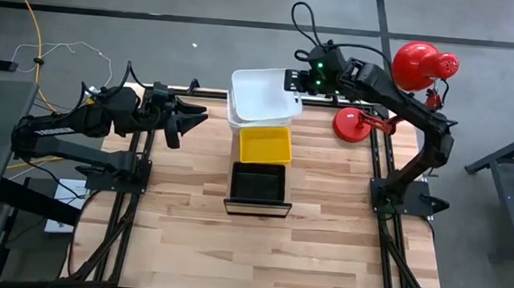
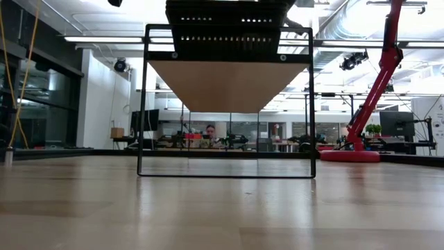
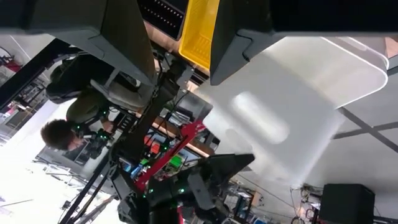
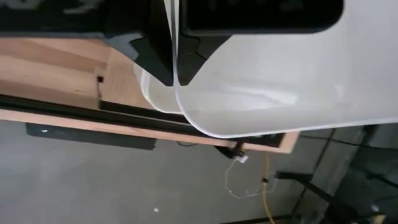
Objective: Stack baskets on shelf by color
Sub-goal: Stack the white bin on top of the white bins on the shelf, then adjust the white bins on the shelf
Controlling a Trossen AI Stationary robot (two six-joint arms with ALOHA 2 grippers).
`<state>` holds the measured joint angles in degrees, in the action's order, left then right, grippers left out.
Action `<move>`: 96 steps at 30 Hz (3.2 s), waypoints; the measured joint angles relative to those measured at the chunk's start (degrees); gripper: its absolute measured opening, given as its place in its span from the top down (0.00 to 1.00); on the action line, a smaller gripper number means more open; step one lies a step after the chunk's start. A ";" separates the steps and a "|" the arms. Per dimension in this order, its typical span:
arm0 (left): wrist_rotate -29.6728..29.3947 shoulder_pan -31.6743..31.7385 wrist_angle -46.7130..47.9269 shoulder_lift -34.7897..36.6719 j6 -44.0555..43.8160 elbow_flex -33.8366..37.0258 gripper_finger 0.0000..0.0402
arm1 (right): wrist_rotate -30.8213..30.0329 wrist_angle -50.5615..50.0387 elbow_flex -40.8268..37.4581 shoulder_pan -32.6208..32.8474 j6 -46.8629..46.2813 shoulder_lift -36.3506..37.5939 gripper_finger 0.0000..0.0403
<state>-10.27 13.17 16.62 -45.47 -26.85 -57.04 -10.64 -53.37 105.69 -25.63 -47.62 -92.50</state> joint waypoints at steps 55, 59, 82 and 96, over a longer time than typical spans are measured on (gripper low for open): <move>0.91 -0.17 0.09 -0.15 0.02 0.00 0.64 | -3.33 -7.43 0.00 -0.63 -10.70 -1.91 1.00; 0.91 -0.17 0.10 -0.15 0.81 0.00 0.64 | -3.89 -7.66 0.00 -0.63 -8.06 -1.91 1.00; 0.76 -0.17 0.09 -0.15 0.63 0.00 0.64 | -2.90 -7.62 0.00 -0.41 -2.80 -1.89 0.81; 0.61 -0.19 0.26 -0.15 0.48 0.00 0.64 | -6.13 -7.88 0.00 1.58 12.94 2.78 0.48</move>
<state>-9.66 12.98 16.88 -45.63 -26.37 -57.04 -16.77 -61.25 105.69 -24.04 -34.68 -89.72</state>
